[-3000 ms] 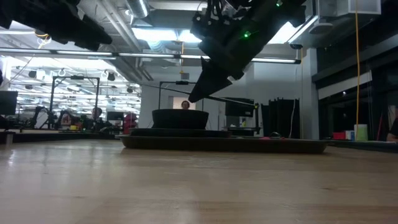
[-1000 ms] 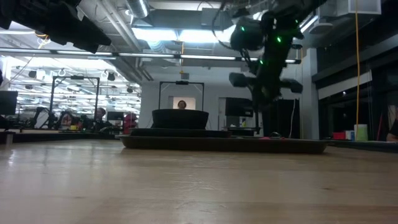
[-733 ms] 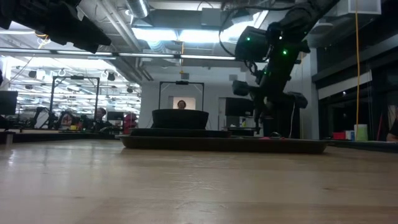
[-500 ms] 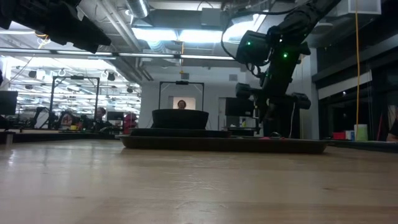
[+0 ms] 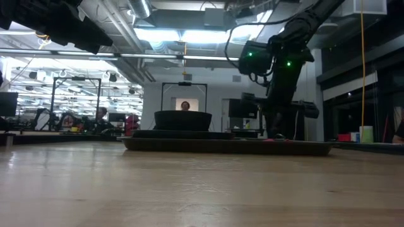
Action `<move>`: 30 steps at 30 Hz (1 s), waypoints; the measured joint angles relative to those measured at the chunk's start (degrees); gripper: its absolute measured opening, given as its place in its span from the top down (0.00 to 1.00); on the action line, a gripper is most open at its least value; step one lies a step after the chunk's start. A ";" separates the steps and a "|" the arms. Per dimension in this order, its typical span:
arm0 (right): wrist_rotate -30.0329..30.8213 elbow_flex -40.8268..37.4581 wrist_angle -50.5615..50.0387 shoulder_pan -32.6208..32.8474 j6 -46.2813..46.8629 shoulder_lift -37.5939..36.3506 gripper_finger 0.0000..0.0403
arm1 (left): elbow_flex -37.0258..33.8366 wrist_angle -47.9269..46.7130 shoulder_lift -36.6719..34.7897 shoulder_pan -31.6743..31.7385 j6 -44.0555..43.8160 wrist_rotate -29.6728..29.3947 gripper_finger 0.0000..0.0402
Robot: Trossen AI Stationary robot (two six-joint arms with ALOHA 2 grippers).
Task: Set up tray
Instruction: Put the black table knife on the red table napkin to the right of the black fork
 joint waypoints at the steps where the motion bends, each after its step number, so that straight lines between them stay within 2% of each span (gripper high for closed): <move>1: -0.01 0.00 0.07 0.00 0.80 0.38 0.89 | 0.00 0.01 0.00 0.00 0.00 0.01 0.86; 8: -2.00 0.00 0.25 0.00 0.98 2.76 0.89 | 0.00 -0.01 0.00 0.00 0.00 0.01 0.86; 25: -1.05 0.00 0.66 0.02 0.91 4.98 0.89 | 0.00 -0.01 0.00 0.00 0.00 0.01 0.86; 30: -1.05 0.00 0.66 0.02 0.82 4.98 0.86 | 0.00 0.01 0.00 0.00 0.00 -0.01 0.86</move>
